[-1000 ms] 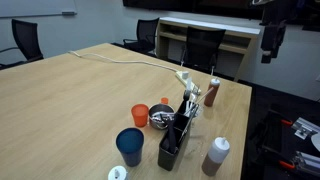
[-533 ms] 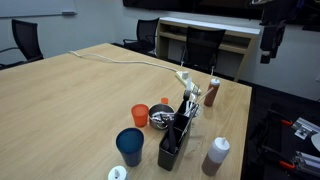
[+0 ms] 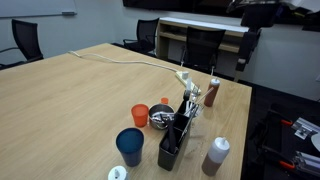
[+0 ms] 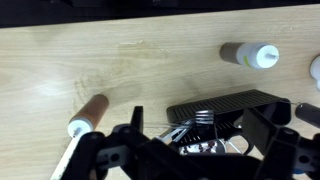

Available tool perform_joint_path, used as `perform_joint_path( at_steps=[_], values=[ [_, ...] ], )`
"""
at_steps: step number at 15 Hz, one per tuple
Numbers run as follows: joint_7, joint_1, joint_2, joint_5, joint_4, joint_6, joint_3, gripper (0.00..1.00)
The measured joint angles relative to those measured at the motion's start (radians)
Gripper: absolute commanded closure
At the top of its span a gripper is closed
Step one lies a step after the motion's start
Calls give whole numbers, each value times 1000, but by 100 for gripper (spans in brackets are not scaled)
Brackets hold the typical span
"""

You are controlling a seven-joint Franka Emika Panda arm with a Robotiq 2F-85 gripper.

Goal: Move the blue cup forward

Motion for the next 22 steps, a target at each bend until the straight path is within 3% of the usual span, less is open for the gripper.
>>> perform_joint_path(
  at_steps=[8,18,22],
  values=[
    [2,98,240,-81,140,164,99,0],
    [1,105,259,-92,160,168,99,0],
    [0,125,337,-108,236,223,106,0]
  ],
)
